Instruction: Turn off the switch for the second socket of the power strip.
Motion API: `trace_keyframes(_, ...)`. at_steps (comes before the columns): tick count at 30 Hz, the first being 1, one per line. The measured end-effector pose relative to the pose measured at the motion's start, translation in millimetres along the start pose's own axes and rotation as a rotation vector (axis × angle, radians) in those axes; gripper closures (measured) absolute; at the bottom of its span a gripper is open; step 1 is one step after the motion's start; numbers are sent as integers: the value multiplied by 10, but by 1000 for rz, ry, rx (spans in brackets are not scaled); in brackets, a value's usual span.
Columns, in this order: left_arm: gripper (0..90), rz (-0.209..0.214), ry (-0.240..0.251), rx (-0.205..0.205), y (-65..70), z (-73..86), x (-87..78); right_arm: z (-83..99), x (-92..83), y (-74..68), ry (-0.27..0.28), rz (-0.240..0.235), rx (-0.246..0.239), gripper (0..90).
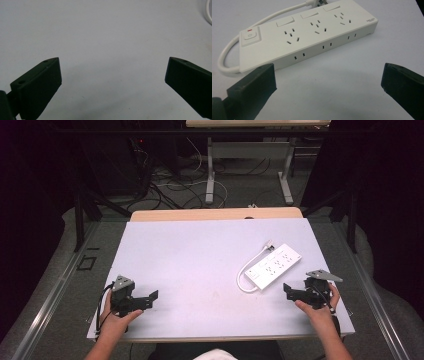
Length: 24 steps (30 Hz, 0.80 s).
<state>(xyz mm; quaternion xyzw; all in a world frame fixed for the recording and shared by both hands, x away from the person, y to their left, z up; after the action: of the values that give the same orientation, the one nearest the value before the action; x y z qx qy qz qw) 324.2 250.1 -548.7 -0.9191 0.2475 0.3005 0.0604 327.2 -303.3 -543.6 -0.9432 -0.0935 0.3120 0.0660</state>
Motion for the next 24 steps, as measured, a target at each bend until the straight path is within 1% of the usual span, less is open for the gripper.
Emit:
trace_keyframes(3, 7, -10, 13, 5, 5, -16, -24, 2, -27, -35, 2, -14, 9, 0)
trace_keyframes(4, 7, -11, 15, 14, 3, -16, -31, 1, -30, -46, 4, -10, 6, 0)
trace_keyframes(9, 7, -14, 24, 23, 31, -10, -60, -18, -11, -92, 12, -12, -13, 0)
trace_keyframes(11, 8, -17, 30, 31, 45, -11, -72, -24, -11, -107, 19, -6, -19, 0)
trace_keyframes(12, 9, -15, 24, 33, 53, -14, -85, -28, -13, -112, 19, 0, -22, 0)
trace_keyframes(13, 10, -15, 28, 38, 61, -15, -90, -37, -17, -128, 29, 1, -18, 0)
trace_keyframes(16, 12, -17, 31, 46, 79, -18, -99, -51, -35, -136, 30, -2, -25, 0)
trace_keyframes(18, 15, -16, 32, 50, 85, -20, -102, -67, -48, -145, 44, -3, -32, 0)
trace_keyframes(19, 15, -15, 33, 51, 88, -19, -103, -73, -56, -149, 47, -11, -35, 0)
trace_keyframes(21, 16, -20, 40, 51, 91, -18, -101, -82, -68, -168, 48, -14, -29, 0)
trace_keyframes(22, 16, -20, 41, 51, 90, -18, -102, -89, -67, -169, 54, -9, -39, 0)
trace_keyframes(23, 16, -21, 45, 48, 90, -17, -102, -109, -70, -182, 49, -11, -47, 0)
trace_keyframes(24, 16, -24, 47, 51, 86, -17, -105, -109, -70, -182, 49, -11, -47, 0)
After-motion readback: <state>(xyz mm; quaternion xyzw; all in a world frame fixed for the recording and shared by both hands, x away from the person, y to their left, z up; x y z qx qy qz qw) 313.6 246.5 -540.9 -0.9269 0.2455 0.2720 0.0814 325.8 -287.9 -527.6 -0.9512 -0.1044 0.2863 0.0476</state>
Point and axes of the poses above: each handheld gripper's, and its own axes: x roughly forward along the jaws, z roughly out of its underside, y roughly to its right, the point moved 1 cm from there along x, roughly forward along the jaws, and after that the axes turned 8 degrees about x, right-handed, at the moved point
